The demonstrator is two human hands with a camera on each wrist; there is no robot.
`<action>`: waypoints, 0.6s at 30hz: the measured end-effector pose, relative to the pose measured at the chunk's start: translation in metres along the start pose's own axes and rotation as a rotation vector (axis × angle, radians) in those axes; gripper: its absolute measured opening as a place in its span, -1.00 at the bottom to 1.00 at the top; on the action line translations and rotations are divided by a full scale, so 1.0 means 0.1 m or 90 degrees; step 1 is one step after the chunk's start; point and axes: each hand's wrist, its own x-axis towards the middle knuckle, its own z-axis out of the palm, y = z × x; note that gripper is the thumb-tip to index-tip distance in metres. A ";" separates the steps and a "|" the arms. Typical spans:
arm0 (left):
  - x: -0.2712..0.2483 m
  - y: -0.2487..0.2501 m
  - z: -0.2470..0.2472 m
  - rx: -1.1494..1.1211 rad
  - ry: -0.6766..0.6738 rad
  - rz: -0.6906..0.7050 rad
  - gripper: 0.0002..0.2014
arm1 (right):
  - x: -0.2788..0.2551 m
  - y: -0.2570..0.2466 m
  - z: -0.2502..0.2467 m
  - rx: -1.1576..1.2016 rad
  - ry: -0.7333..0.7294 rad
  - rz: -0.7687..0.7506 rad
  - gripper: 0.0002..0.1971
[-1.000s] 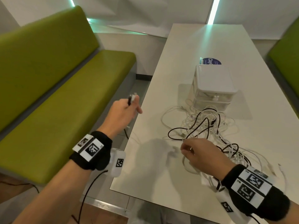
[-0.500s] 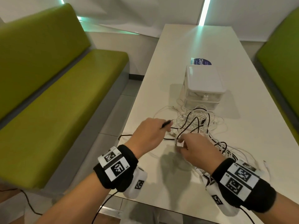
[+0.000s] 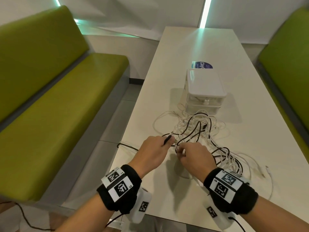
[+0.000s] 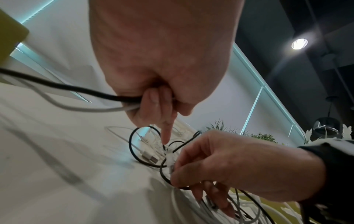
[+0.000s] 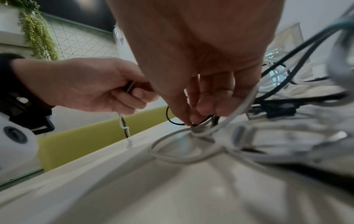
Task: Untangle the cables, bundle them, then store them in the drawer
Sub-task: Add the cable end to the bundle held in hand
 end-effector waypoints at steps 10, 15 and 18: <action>-0.09 0.01 0.00 -0.247 0.079 -0.048 -0.46 | -0.16 -0.14 -0.13 0.306 0.085 -0.144 -0.91; -0.12 0.08 -0.03 -0.366 0.083 -0.033 -0.50 | -0.22 -0.18 -0.24 0.441 0.095 -0.212 -0.91; -0.13 0.10 0.00 -0.433 0.067 -0.031 -0.60 | -0.25 -0.20 -0.23 0.471 0.039 -0.219 -0.83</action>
